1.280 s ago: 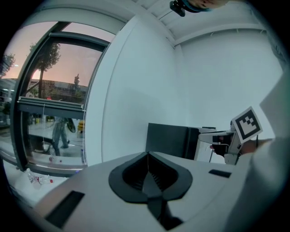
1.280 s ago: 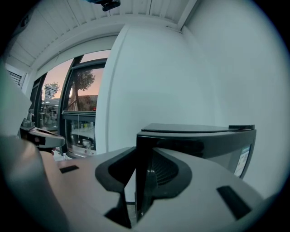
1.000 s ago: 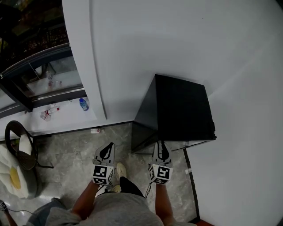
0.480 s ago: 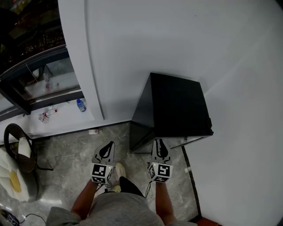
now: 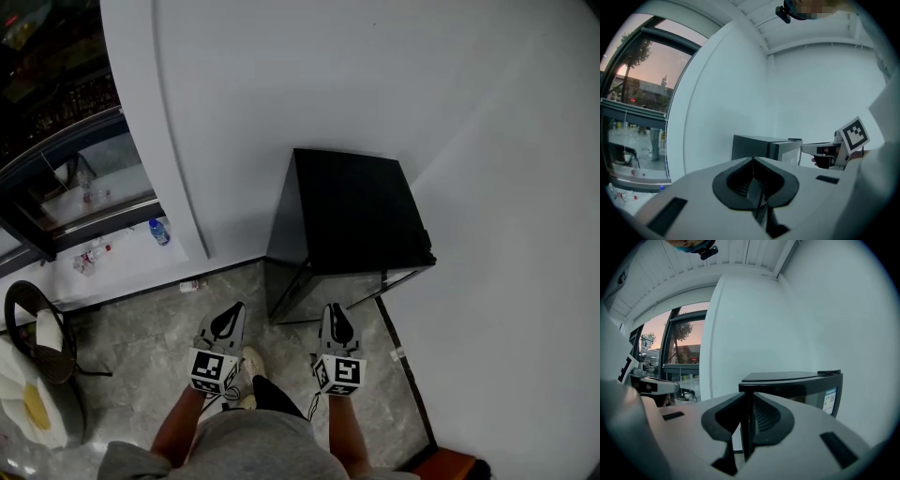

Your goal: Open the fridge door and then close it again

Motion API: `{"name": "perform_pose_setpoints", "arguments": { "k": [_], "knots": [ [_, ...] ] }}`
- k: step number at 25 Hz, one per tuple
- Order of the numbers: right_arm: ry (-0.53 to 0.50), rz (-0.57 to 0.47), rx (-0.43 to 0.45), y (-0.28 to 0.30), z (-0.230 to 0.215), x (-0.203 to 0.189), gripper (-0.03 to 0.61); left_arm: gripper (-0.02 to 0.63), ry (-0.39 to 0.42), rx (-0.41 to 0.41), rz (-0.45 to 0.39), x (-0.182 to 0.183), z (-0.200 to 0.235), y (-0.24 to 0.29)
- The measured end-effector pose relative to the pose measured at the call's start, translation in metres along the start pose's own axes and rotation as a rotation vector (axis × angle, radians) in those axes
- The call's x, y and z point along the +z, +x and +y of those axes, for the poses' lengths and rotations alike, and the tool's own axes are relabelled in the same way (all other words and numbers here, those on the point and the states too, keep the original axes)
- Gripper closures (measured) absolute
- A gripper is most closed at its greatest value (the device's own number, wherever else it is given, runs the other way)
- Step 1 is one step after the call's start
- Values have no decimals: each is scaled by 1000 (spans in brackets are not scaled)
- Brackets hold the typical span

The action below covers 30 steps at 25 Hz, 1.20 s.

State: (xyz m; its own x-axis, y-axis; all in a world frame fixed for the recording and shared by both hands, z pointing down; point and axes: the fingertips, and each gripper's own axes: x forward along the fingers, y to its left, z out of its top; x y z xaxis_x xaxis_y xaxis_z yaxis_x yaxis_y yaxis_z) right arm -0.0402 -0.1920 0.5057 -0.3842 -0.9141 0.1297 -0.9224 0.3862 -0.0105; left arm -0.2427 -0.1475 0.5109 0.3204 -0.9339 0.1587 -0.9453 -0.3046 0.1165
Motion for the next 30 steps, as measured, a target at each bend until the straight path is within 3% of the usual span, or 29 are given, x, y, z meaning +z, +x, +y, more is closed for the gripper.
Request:
{"name": "perform_pose_setpoints", "arguments": {
  "k": [15, 30],
  "knots": [
    [-21, 4, -116, -97, -4, -23, 538, 606, 28, -119, 23, -20, -58, -36],
    [-55, 38, -153, -139, 2, -39, 541, 606, 43, -146, 43, -30, -81, -56]
  ]
}}
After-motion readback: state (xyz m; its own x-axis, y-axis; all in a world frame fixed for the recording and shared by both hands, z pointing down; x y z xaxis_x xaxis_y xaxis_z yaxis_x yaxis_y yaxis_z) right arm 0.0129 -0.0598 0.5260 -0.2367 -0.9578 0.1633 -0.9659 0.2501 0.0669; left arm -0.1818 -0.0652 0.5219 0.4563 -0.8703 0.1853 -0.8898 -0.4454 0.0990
